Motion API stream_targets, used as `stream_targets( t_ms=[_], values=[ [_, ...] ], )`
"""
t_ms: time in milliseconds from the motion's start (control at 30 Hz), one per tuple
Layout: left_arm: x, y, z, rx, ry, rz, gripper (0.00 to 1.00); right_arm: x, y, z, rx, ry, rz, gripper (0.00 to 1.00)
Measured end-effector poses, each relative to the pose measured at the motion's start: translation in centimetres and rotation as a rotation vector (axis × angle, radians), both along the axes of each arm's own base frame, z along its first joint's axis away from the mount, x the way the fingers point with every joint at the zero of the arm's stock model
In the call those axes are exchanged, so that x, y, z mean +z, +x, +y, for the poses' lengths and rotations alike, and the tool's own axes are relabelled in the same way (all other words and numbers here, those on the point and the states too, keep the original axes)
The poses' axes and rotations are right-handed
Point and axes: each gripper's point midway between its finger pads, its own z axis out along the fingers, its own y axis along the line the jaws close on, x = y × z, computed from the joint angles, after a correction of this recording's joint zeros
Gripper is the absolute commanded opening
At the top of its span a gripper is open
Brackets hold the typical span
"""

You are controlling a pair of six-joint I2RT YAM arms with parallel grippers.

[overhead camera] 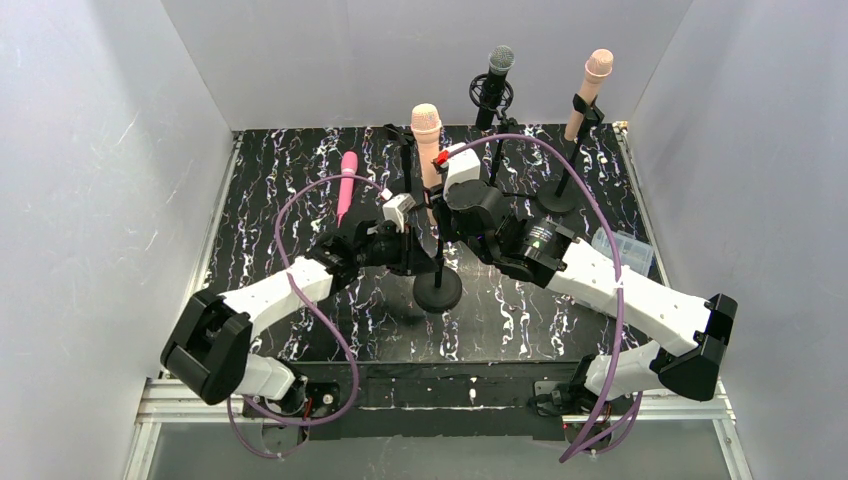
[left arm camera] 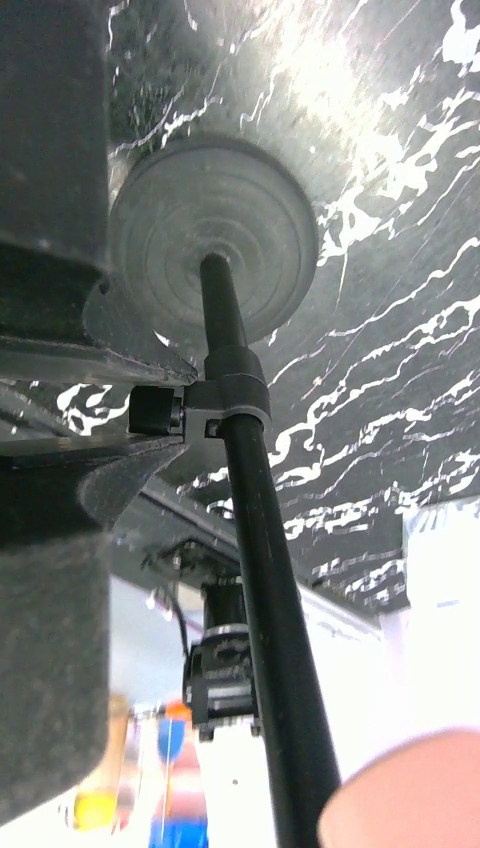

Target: Remove the microphone from the stand

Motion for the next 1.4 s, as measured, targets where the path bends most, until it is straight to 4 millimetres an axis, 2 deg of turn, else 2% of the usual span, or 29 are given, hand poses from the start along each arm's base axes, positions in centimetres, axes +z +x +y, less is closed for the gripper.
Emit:
stream_targets(
  t_ms=[333,600,833,933,1100,1267,1400],
  values=[
    [0.2,-0.1,0.0,-0.013,-0.205,0.464,0.00,0.0,0.1,0.0,0.000,0.001,0.000,0.01],
    [0.4,0.2,-0.1,0.009,-0.296,0.758,0.01,0.0,0.3,-0.2,-0.010,0.000,-0.001,0.01],
    [0.3,0.7,0.2,0.066,-0.318,0.848,0.46,0.0,0.3,-0.3,-0.012,-0.001,-0.003,0.01],
    [-0.3,1.9,0.8,0.128,-0.308,0.801,0.54,0.0,0.3,-0.2,-0.007,-0.002,-0.002,0.01],
    [0.5,3.4,2.5,0.200,-0.258,0.586,0.56,0.0,0.2,-0.2,-0.002,-0.003,-0.001,0.01],
    [3.1,3.3,3.7,0.181,-0.097,0.165,0.55,0.0,0.2,-0.1,0.002,-0.005,-0.001,0.01],
    [4.9,1.4,3.2,0.091,0.044,-0.226,0.55,0.0,0.2,-0.1,0.004,-0.005,0.000,0.01]
  ],
)
